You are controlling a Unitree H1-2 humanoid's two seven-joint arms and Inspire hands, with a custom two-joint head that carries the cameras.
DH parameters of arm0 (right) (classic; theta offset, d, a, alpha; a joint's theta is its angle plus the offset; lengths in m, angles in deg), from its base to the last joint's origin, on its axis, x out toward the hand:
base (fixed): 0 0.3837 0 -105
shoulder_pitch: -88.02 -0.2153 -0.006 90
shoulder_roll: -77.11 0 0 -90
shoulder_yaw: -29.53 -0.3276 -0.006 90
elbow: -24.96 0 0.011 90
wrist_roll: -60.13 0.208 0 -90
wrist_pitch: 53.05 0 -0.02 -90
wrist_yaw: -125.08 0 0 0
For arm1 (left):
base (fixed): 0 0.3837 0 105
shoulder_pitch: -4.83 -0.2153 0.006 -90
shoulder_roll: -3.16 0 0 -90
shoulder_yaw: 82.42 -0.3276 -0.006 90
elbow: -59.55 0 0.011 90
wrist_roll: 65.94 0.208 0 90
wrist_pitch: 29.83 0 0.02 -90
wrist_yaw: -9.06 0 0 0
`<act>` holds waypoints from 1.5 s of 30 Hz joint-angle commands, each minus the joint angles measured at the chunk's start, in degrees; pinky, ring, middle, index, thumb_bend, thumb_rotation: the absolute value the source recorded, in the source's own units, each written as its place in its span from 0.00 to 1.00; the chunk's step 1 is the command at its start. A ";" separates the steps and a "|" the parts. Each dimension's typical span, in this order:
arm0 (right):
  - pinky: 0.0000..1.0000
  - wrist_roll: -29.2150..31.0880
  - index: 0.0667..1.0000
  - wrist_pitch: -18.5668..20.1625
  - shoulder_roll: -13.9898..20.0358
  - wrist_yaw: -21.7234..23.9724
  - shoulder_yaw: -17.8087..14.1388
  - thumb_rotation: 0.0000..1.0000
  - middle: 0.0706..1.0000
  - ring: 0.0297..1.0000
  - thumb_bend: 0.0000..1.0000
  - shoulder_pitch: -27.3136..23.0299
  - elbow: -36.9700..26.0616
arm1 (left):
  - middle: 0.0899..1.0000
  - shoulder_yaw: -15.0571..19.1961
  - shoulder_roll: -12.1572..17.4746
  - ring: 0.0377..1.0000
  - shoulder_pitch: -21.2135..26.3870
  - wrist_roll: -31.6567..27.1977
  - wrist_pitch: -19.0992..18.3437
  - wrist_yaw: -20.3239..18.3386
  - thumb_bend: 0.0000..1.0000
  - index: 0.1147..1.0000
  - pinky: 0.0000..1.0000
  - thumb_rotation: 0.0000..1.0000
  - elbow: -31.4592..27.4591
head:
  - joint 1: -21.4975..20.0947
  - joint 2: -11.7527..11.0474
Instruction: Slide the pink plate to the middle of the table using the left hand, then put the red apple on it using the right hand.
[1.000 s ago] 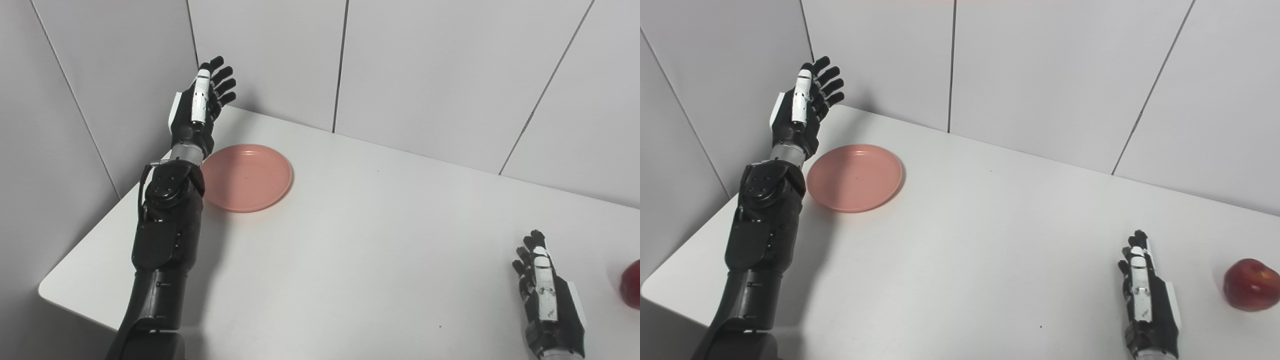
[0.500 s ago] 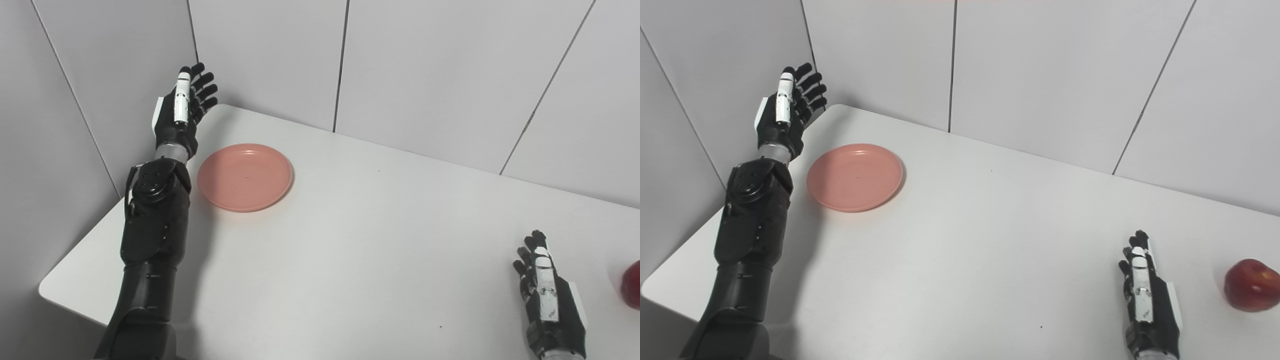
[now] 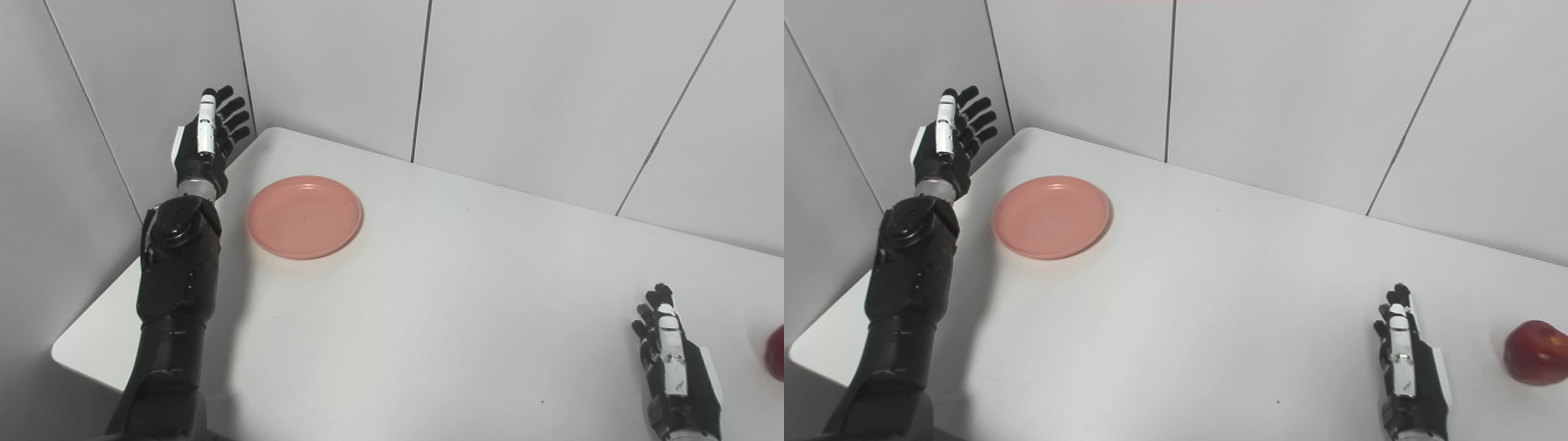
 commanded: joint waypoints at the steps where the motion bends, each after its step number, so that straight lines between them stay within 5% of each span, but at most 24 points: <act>1: 1.00 0.66 1.00 -1.17 0.04 0.05 -0.53 1.00 1.00 1.00 0.13 -1.28 -1.65 | 0.83 0.26 2.15 0.84 2.17 -0.30 2.07 -0.26 0.36 0.81 0.82 1.00 -0.19 | 0.04 0.01; 26: 1.00 0.90 1.00 -0.75 0.30 0.30 -0.63 1.00 1.00 1.00 0.12 -1.26 -2.03 | 0.84 -0.54 3.55 0.85 0.74 -1.15 7.49 -3.23 0.33 0.83 0.86 1.00 9.91 | 0.29 0.54; 45: 1.00 1.07 1.00 -0.05 0.27 0.58 -0.71 1.00 1.00 1.00 0.14 -1.20 -2.43 | 0.84 -1.38 2.55 0.86 -0.21 -1.71 8.05 -4.40 0.37 0.82 0.84 1.00 12.31 | 0.29 0.76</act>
